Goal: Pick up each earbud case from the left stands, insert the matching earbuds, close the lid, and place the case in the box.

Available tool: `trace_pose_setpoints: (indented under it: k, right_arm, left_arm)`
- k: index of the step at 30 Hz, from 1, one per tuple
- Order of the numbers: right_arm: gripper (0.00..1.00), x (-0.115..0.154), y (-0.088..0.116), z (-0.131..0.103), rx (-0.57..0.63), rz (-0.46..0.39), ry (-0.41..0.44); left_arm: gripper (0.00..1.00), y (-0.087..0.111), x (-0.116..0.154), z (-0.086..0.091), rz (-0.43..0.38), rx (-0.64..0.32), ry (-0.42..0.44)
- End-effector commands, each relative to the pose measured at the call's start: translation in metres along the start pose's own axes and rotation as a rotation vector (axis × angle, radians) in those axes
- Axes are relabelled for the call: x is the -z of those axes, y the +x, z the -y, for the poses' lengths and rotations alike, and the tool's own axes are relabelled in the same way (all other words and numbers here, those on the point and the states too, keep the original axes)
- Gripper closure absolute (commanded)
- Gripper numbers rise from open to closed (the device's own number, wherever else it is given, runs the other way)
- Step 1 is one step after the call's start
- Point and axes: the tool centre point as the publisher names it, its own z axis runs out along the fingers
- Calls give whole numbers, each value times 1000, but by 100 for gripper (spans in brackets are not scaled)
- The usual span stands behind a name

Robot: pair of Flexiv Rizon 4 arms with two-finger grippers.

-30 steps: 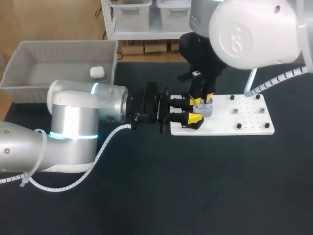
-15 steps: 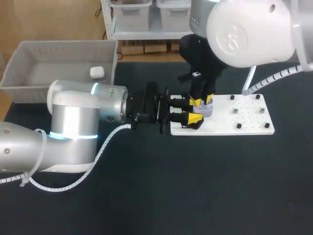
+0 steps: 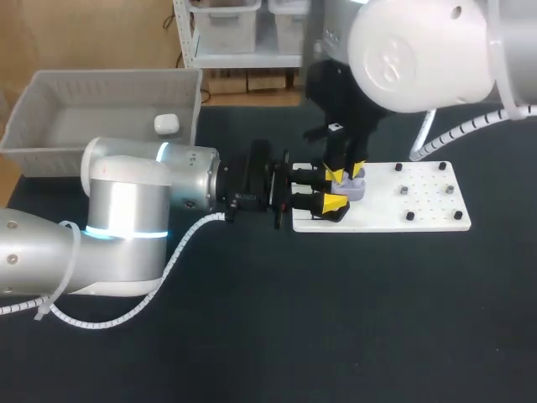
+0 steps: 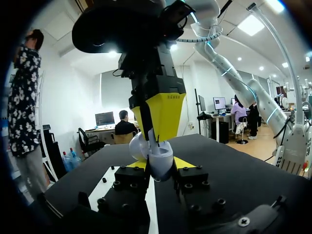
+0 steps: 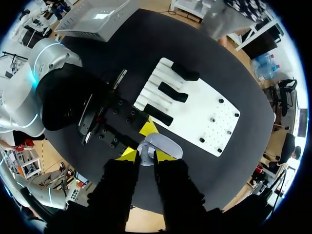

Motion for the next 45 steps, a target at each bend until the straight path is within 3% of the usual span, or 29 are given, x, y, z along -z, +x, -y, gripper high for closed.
trace_pose_setpoints:
  k: [1,6,8,10,12,18,26,32,45]
  right_arm:
    - [100,-2,-5,2,2,-10,-1]
    - [100,-2,-5,1,4,-18,0]
    - [71,-2,-3,1,7,-21,0]
    - [52,0,-1,-1,10,-22,2]
    - [0,2,2,-2,12,-21,3]
    - [0,16,12,-1,2,20,-10]
    - [0,35,4,26,-260,196,-45]
    - [0,33,-7,44,-387,265,-17]
    - [0,12,-30,76,-460,253,-18]
  left_arm:
    - [100,-1,0,2,0,-3,-6]
    - [100,-1,0,2,0,-3,-6]
    - [100,-1,0,2,0,-3,-6]
    - [100,-1,0,2,0,-3,-6]
    - [100,-1,0,2,0,-3,-6]
    - [100,-1,0,2,0,-3,-6]
    - [100,-1,0,2,0,-3,-6]
    - [100,-1,0,2,0,-3,-6]
    - [100,-1,0,2,0,-3,-6]
